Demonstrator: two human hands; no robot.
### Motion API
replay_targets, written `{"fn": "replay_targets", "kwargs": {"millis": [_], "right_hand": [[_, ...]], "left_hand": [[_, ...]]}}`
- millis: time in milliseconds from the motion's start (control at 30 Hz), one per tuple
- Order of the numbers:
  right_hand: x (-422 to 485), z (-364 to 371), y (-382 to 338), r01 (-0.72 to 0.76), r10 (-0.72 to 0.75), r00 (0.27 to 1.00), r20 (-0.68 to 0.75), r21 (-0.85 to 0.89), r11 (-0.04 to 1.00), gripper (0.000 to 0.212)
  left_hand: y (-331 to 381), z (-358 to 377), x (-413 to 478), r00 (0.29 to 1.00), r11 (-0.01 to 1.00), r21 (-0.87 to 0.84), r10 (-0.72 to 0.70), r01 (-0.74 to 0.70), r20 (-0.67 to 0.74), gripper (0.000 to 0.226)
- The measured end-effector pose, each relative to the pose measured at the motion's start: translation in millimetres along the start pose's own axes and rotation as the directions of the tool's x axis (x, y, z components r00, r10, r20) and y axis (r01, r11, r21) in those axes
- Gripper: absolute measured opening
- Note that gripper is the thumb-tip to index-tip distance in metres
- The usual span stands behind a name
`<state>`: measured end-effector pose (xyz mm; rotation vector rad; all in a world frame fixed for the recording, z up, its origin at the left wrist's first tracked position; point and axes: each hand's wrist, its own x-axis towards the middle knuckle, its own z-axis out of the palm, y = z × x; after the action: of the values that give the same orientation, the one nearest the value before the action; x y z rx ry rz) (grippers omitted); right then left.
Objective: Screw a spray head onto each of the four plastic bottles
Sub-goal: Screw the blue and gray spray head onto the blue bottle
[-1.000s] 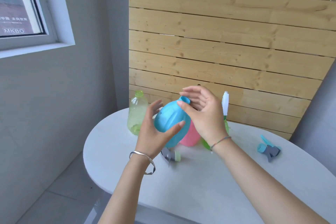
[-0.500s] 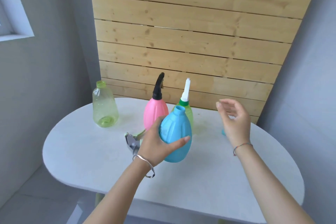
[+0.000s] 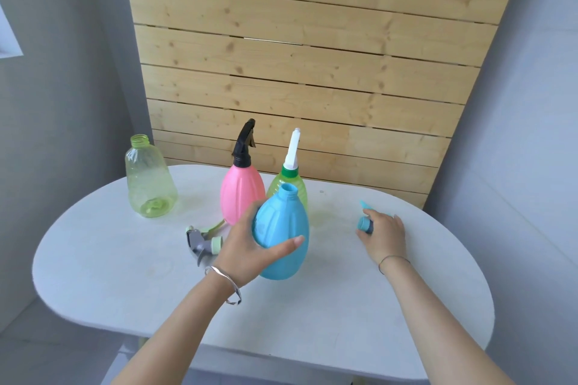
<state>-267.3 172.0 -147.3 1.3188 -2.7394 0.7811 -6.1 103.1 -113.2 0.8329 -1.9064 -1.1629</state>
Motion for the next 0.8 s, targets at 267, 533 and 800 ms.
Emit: {"fn": "replay_targets", "kwargs": {"millis": [267,533,800], "right_hand": [[-3.0,-50.9,-60.8,0.145,0.092,0.931,-0.353,0.590,0.794,0.030],[-30.9,-108.4,-135.1,0.164,-0.044,0.986,-0.158,0.953,0.255,0.009],[-50.3,-97.7,-157.5,-0.023,-0.153,0.987,0.056,0.978,0.208,0.023]], "left_hand": [[2.6,-7.8,-0.1,1.000,0.999,-0.038,0.014,-0.015,-0.019,0.073],[4.5,-24.6,-3.7,0.998,0.997,-0.069,0.026,-0.031,-0.062,0.072],[-0.8,-43.1,-17.8,1.000,0.998,-0.055,0.010,-0.010,-0.001,0.071]]}}
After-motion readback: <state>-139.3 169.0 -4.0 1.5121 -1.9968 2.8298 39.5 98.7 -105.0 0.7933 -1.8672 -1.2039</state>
